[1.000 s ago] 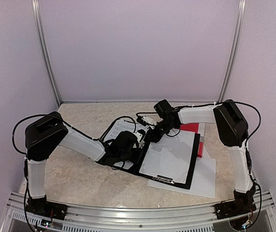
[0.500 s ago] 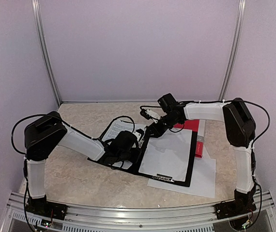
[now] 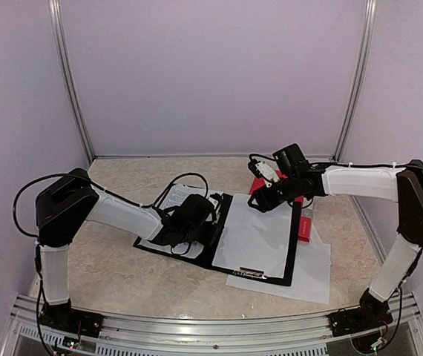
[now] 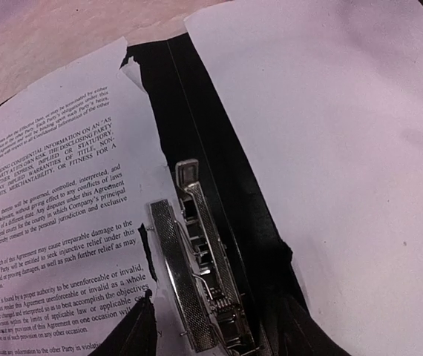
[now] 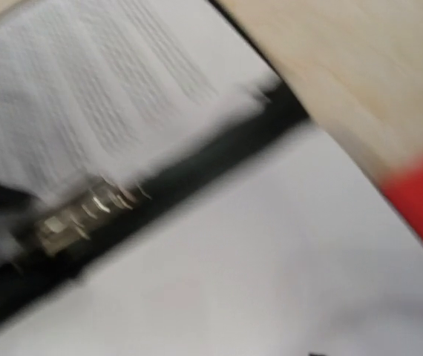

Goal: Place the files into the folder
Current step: Clamp the file and folder with some files, then pick up the folder with files from the center of the board.

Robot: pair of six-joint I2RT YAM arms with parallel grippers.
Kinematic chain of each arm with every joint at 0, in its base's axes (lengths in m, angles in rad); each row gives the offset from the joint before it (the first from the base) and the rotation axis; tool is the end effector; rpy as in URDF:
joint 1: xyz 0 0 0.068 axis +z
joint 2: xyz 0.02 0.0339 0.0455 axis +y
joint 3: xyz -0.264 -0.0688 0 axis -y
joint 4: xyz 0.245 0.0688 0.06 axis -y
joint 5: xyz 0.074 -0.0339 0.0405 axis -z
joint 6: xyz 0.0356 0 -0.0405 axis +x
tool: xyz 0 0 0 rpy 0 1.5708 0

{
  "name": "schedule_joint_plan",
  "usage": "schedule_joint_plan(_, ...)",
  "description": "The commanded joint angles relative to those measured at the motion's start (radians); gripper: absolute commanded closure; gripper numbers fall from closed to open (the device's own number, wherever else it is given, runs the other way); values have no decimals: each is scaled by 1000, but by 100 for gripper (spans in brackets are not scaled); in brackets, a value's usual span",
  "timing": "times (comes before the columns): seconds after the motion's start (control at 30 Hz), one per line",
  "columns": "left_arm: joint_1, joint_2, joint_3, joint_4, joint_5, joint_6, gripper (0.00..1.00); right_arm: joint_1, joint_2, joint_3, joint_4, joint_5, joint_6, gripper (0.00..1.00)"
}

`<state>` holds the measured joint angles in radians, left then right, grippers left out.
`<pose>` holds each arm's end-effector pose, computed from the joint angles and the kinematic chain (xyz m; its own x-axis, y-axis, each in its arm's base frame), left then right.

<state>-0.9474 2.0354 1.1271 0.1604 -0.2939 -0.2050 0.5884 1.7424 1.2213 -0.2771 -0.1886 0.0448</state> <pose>0.2510 -0.3313 0.1197 -0.5217 0.3918 -0.7579 0.5586 0.8283 0.0437 0.3153 0.2184 0.2257 -0.6244 -0.3637 -0.6913 -0.6267 0.7615 0.1654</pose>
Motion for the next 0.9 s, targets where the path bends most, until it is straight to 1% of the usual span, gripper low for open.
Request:
schedule_joint_plan(0.0,7,-42,55,-75,-18,-10,42,-16,-131,-170,17,201,151,45)
schedule_joint_plan(0.07,7,-52,65,-85,-12,-13,32,-18,-195,-239,11,232,201,44)
schedule_joint_plan(0.17,5,-81,69,-94,8,-16,19,-18,-302,-350,14,262,274,35)
schedule_joint_plan(0.3,1,-119,59,-105,20,-39,9,-18,-433,-495,38,248,382,24)
schedule_joint_plan(0.4,-1,-156,39,-107,37,-61,3,-18,-482,-587,102,209,451,20)
schedule_joint_plan(0.47,-5,-178,33,-122,40,-71,1,-18,-478,-626,143,191,488,18)
schedule_joint_plan(0.6,-4,-212,35,-189,21,-100,1,-17,-445,-670,195,191,545,16)
schedule_joint_plan(0.73,-5,-257,17,-222,7,-115,1,-18,-434,-704,240,192,580,14)
schedule_joint_plan(0.87,-4,-280,10,-236,-3,-116,1,-19,-408,-743,320,132,624,14)
